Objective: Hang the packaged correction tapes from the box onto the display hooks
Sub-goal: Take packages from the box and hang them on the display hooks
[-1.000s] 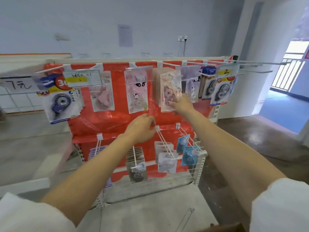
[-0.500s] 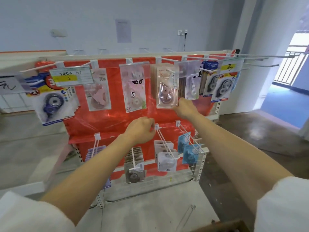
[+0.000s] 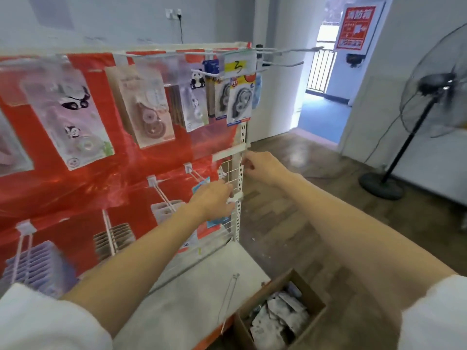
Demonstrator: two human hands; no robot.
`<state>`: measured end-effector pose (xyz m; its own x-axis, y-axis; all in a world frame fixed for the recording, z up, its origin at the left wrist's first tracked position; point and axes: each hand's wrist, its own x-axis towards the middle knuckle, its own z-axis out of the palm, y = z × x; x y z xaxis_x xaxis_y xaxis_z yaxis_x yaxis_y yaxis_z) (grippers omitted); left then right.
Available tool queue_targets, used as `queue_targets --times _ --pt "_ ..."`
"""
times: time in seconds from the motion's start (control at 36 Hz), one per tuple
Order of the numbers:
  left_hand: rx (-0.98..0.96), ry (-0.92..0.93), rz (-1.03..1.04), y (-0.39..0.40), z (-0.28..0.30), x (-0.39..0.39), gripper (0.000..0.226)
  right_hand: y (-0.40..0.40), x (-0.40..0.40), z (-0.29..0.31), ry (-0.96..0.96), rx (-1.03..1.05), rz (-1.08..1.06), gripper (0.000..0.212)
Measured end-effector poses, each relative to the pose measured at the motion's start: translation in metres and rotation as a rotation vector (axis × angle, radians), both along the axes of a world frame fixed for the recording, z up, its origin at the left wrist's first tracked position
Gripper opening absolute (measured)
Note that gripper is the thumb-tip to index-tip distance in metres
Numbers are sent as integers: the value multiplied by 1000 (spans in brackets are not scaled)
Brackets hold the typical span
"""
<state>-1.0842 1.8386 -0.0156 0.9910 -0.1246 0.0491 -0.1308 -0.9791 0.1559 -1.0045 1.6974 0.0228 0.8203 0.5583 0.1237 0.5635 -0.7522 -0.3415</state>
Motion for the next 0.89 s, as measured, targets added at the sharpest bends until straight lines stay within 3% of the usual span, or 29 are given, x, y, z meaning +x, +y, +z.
queue_targets --times 0.22,0.58,0.89 --pt "-26 101 -97 -52 -49 40 16 -65 24 -61 173 -14 -144 25" --pt "-14 508 -49 -135 -202 93 36 -149 65 -252 607 -25 -271 35" --pt "-52 751 13 -182 -311 121 33 -216 84 -383 886 -74 -411 31"
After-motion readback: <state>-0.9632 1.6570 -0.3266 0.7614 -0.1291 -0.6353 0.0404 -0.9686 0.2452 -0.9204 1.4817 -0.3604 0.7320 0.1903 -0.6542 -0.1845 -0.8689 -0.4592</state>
